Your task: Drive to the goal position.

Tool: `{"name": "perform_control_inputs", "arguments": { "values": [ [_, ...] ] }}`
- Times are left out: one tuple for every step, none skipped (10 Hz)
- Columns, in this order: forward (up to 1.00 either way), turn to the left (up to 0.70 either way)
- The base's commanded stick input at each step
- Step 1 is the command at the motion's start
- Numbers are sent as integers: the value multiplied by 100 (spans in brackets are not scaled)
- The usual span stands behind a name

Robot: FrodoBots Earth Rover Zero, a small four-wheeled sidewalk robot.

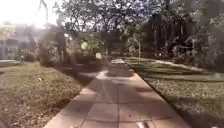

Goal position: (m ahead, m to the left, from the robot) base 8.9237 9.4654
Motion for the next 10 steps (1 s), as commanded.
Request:
{"name": "perform_control_inputs", "arguments": {
  "values": [
    [50, 0],
    [50, 0],
    [50, 0],
    [50, -22],
    [50, -46],
    [50, -50],
    [50, -47],
    [50, 0],
    [50, 0],
    [50, 0]
  ]
}}
